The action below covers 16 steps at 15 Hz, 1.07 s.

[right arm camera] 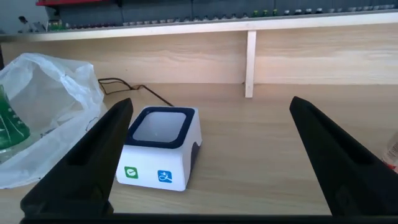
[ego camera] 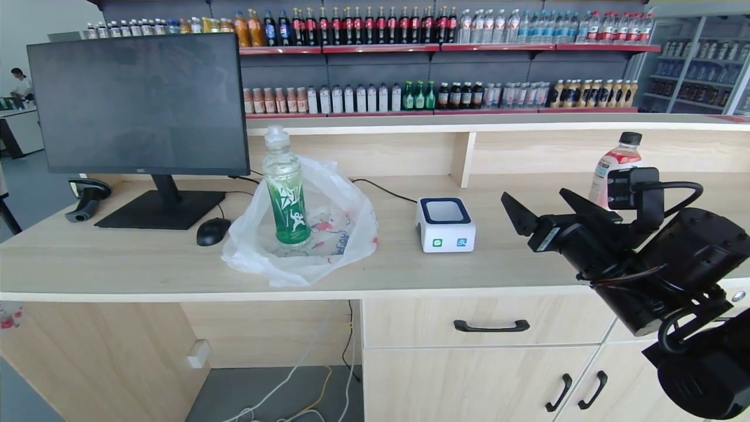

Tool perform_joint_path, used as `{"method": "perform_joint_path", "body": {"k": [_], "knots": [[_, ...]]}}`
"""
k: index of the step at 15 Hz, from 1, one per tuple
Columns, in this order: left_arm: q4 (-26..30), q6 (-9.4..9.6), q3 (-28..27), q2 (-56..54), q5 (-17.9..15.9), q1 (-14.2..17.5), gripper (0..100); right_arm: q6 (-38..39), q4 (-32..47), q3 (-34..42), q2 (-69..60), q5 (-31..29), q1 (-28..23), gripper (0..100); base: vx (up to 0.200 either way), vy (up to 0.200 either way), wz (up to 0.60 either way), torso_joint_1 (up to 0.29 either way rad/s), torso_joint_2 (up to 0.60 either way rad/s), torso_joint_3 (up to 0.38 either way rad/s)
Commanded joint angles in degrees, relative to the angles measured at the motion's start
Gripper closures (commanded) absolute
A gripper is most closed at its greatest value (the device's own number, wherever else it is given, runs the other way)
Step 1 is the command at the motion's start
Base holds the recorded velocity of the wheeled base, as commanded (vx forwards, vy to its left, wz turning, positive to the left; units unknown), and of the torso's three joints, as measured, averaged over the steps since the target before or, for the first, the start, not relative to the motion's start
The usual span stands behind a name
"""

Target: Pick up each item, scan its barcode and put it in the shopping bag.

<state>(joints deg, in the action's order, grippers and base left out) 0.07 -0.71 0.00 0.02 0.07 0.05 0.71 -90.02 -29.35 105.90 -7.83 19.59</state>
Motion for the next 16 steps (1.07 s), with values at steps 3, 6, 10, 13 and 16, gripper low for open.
{"method": "perform_joint_path", "body": {"k": [3, 6, 10, 13, 16], "knots": [[0.01, 0.00, 0.00, 0.06, 0.01, 0.04, 0, 0.00, 0.02, 0.00, 0.18, 0.00, 0.01, 0, 0.000, -0.200, 0.00, 0.010, 0.00, 0.002], [0.01, 0.00, 0.00, -0.02, 0.01, 0.04, 0, 0.08, 0.02, 0.26, 0.36, 0.00, 0.01, 0, 0.000, -0.200, 0.00, 0.009, 0.00, 0.002], [0.01, 0.00, 0.00, -0.02, 0.01, 0.04, 0, 0.00, 0.02, 0.70, 0.36, 0.00, 0.01, 0, 0.000, -0.200, 0.00, 0.002, 0.00, 0.005], [0.01, 0.00, 0.00, -0.02, 0.01, 0.04, 0, 0.00, 0.02, 0.88, 0.27, 0.00, 0.01, 0, 0.000, -0.200, 0.00, 0.002, 0.01, 0.002], [0.01, 0.00, 0.00, -0.02, 0.01, 0.04, 0, 0.00, 0.02, 1.93, 0.01, 0.00, 0.01, 0, 0.000, -0.200, 0.00, 0.001, 0.00, -0.002]]}}
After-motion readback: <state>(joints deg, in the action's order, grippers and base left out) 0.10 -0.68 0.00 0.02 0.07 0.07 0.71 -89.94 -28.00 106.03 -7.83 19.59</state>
